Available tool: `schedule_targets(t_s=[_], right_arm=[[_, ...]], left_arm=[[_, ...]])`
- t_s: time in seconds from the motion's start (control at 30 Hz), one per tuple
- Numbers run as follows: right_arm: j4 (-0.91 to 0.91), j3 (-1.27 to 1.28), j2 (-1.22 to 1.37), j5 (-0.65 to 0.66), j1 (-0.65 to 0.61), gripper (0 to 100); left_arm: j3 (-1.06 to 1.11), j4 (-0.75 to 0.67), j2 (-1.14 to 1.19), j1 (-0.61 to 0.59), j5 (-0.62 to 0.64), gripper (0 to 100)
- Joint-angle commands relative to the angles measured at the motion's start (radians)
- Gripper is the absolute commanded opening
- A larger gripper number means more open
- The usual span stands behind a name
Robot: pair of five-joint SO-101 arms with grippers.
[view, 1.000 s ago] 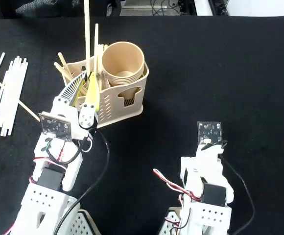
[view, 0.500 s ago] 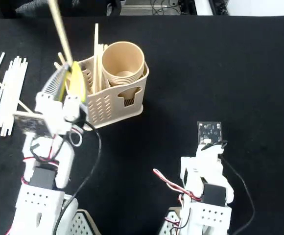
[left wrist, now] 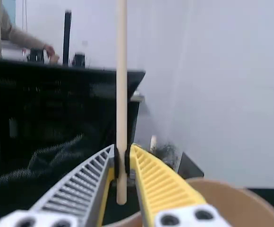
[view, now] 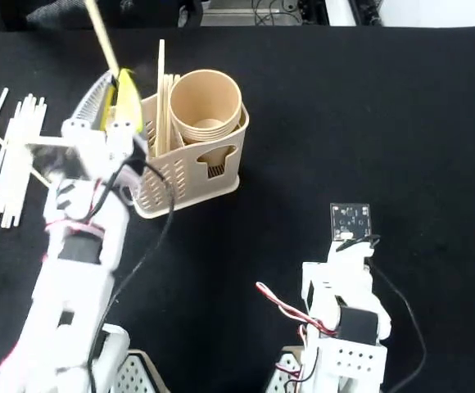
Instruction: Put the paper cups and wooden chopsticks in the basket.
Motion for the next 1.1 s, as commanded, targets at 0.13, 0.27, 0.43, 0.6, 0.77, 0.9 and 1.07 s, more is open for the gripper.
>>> schedule_targets(t_s=[0.13,0.27,0.43,0.6,0.77,0.9,1.07], right_arm=[[0.003,-0.008,-0.067,0.0,-0.011,1.3],[0.003,-0.008,-0.067,0.0,-0.011,1.3],[0.003,-0.008,-0.067,0.0,-0.011,1.3],[0.003,-0.008,-0.067,0.0,-0.011,1.3],[0.003,-0.008,-0.067,0.0,-0.011,1.3],[0.003,-0.008,-0.067,0.0,-0.011,1.3],[0.003,-0.008,-0.067,0.0,-0.011,1.3]], left_arm=[[0.004,-0.23,0.307,-0.016,0.006,3],[0.021,-0.23,0.307,-0.013,0.006,3],[0.019,-0.167,0.299,-0.013,0.014,7],[0.016,-0.031,0.216,-0.001,0.015,13],[0.027,0.074,0.084,-0.002,0.015,13],[0.028,0.141,-0.005,-0.005,0.015,13],[0.021,0.226,-0.16,-0.041,0.015,13]])
